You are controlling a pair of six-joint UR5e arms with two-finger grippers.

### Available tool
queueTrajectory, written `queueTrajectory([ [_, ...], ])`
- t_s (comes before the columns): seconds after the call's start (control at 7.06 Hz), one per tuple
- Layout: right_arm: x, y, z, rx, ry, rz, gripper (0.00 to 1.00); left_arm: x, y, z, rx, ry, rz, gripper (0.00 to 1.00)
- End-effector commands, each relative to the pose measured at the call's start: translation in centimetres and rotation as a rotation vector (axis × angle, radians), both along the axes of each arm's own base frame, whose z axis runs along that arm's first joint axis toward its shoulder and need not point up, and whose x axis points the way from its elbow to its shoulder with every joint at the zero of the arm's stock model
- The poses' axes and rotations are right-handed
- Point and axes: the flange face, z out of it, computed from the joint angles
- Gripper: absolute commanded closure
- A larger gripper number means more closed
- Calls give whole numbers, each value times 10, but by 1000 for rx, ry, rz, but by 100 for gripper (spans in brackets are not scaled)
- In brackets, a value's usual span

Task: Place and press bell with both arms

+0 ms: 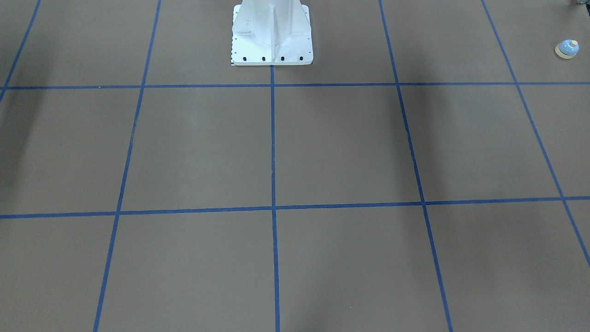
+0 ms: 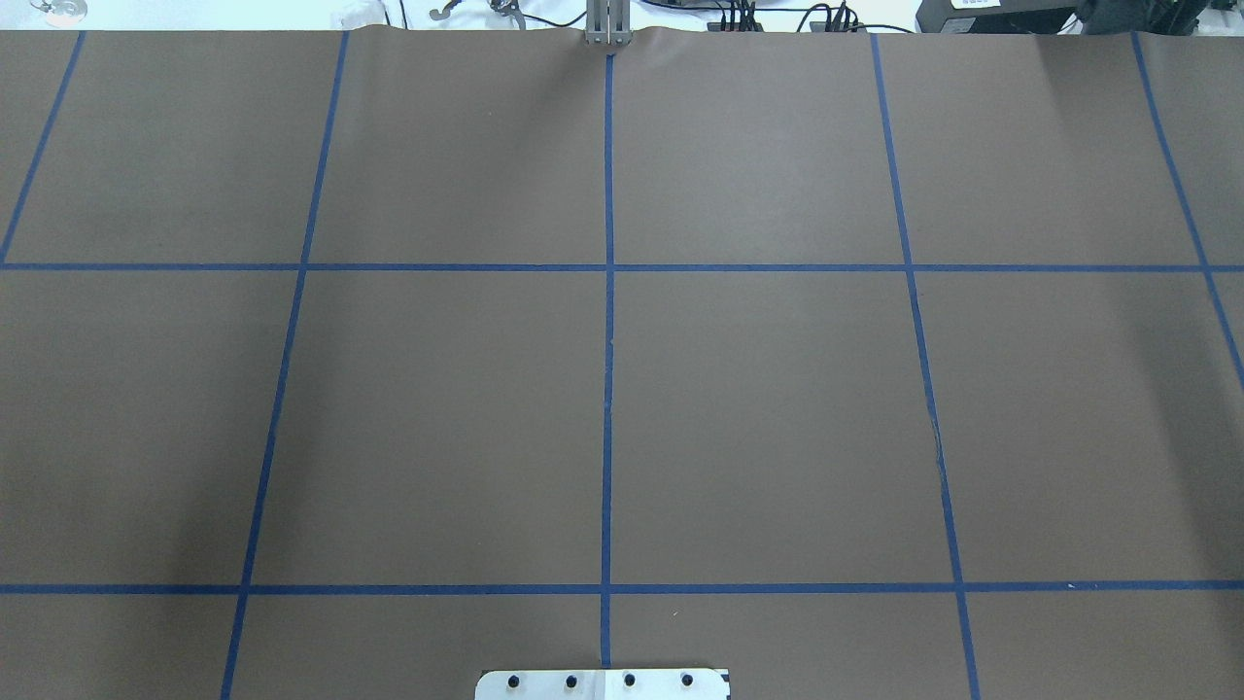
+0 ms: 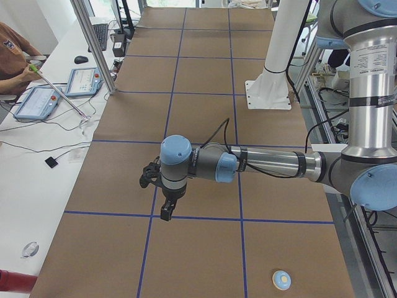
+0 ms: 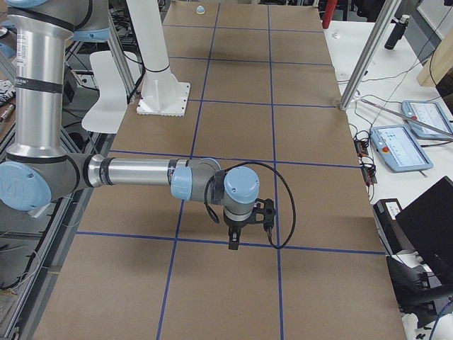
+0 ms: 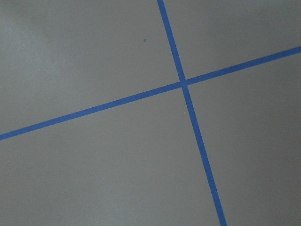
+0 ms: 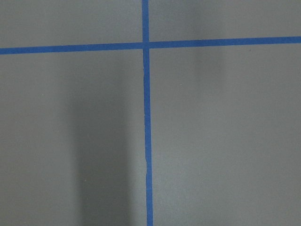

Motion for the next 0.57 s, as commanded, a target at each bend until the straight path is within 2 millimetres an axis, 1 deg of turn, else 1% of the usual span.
queueTrajectory([
  [0.0,1,-1,-1,3,3,1,0,-6,12,-46,-37,-109,-9,0],
  [0.14,0,-1,-1,3,6,-1,0,-8,25,-75,-92,-137,-22,0],
  [0.42,1,-1,-4,7,6,1,0,-9,52,-130,-205,-139,-197,0],
])
